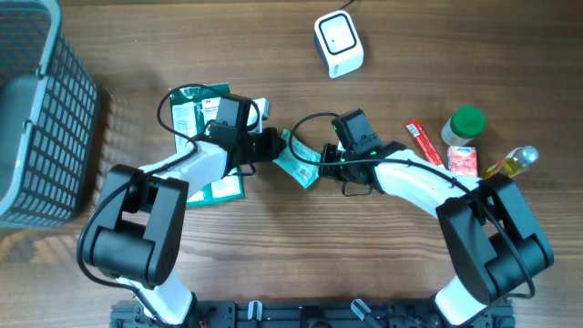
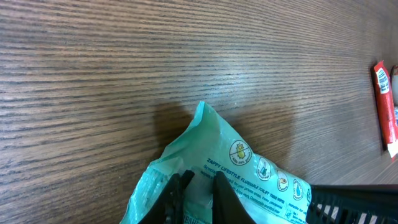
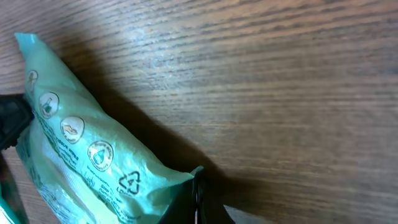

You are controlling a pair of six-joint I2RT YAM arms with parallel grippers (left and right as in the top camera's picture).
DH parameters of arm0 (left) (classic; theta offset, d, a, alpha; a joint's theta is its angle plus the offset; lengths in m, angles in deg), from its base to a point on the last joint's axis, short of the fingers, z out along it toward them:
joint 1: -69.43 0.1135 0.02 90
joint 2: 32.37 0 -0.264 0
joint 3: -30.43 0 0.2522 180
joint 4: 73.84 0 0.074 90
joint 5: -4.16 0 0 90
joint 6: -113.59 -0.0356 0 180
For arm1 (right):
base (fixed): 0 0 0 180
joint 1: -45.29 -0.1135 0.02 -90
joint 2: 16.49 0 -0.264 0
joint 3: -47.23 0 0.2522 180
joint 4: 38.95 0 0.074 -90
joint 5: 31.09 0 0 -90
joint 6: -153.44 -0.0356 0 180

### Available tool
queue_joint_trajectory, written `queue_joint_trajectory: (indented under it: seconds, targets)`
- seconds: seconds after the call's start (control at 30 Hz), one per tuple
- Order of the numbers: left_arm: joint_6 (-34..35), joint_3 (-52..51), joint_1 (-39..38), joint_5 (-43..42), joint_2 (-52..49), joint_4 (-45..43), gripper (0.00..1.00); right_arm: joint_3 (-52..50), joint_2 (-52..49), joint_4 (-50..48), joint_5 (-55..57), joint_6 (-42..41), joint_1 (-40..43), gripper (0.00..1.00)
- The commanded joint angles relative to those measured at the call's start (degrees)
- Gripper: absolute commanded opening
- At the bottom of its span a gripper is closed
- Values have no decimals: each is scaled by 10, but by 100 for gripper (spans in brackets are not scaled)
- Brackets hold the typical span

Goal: Scan the item barcode

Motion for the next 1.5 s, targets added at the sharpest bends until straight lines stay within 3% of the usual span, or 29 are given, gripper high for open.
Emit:
queue_joint_trajectory:
  seconds: [0.0,0.2,0.23,0.3,0.37,0.5,0.77,0.9,1.0,1.47]
  targets:
    - [-5,-5,0,11,-2,0,8,-12,20,30,10,-7,-1,4]
    - [-37,-5,0,29,130,54,21,-12,30,66,10,-7,-2,5]
    - [-37,-5,0,29,162,66,19,-12,30,68,11,-6,-2,4]
    - [-37,-5,0,52,210,82,4,-12,30,66,12,3,-2,6]
    - [-33,-5,0,115,243,123,4,-12,30,66,21,8,-2,11]
    - [-33,-7,0,208,225,195,4,-12,30,66,47,8,-2,22]
    - [-33,-7,-1,179,124,174,4,-12,29,11,143,8,-2,30]
    - [-33,-7,-1,141,105,172,4,-12,29,-24,147,-12,-2,20]
    - [-33,-7,-3,130,99,158,4,-12,29,-55,148,-26,-2,4]
    - [-7,-7,-18,128,76,151,4,-12,18,-121,147,-73,-2,4]
